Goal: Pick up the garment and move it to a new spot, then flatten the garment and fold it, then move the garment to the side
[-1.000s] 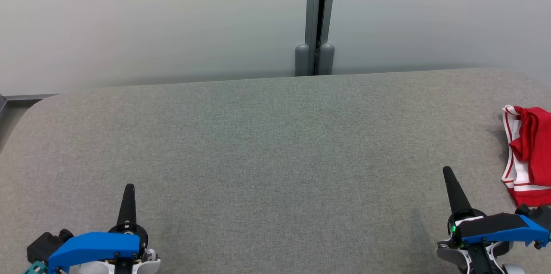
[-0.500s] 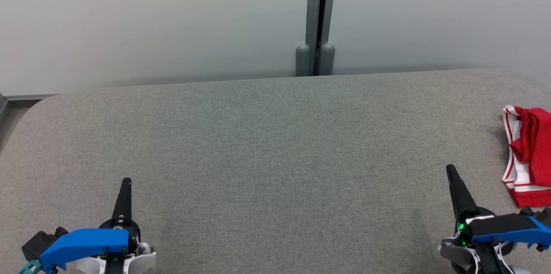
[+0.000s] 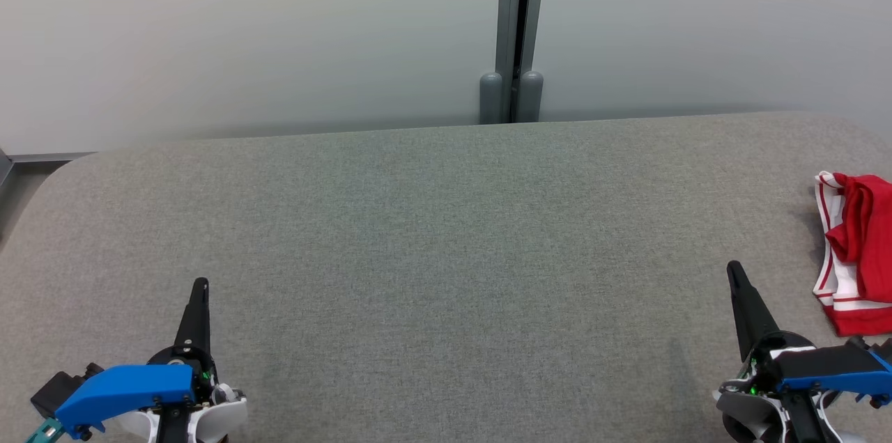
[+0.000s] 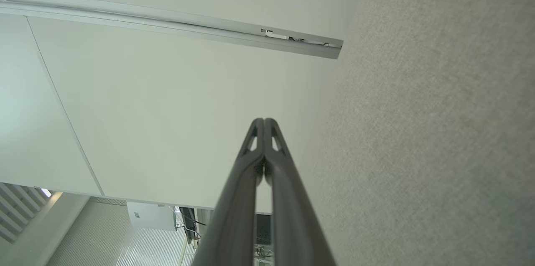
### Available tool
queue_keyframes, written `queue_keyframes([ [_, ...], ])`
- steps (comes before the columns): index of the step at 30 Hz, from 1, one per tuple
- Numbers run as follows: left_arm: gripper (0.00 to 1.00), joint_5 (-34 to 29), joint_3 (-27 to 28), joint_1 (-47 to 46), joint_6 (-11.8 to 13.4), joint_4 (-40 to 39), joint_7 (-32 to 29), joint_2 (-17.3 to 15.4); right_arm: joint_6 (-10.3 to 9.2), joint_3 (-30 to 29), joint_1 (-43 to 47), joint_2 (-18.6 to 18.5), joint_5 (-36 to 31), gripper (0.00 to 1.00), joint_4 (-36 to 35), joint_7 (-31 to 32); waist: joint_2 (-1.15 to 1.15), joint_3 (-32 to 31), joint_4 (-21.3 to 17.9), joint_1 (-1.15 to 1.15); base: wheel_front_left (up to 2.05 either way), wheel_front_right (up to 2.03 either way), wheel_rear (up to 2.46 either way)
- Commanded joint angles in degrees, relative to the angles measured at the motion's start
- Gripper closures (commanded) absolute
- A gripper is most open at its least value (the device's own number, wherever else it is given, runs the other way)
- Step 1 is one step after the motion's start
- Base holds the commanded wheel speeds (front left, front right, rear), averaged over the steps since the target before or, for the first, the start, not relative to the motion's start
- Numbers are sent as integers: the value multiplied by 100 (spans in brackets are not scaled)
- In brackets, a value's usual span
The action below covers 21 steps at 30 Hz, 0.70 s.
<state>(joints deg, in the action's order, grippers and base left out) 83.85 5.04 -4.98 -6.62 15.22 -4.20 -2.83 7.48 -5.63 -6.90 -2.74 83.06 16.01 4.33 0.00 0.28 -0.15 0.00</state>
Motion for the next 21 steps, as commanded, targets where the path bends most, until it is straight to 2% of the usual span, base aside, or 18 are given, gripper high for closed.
queue_keyframes([
  [1,100,118,49,-104,-47,-48,-38,-7,2,-20,51,-22,135,100,-63,30,0,-1,1,0,0,0,0],
  [21,100,870,162,-163,-116,-136,-248,-7,2,-104,105,-24,951,100,-220,242,0,-10,14,0,0,0,0],
])
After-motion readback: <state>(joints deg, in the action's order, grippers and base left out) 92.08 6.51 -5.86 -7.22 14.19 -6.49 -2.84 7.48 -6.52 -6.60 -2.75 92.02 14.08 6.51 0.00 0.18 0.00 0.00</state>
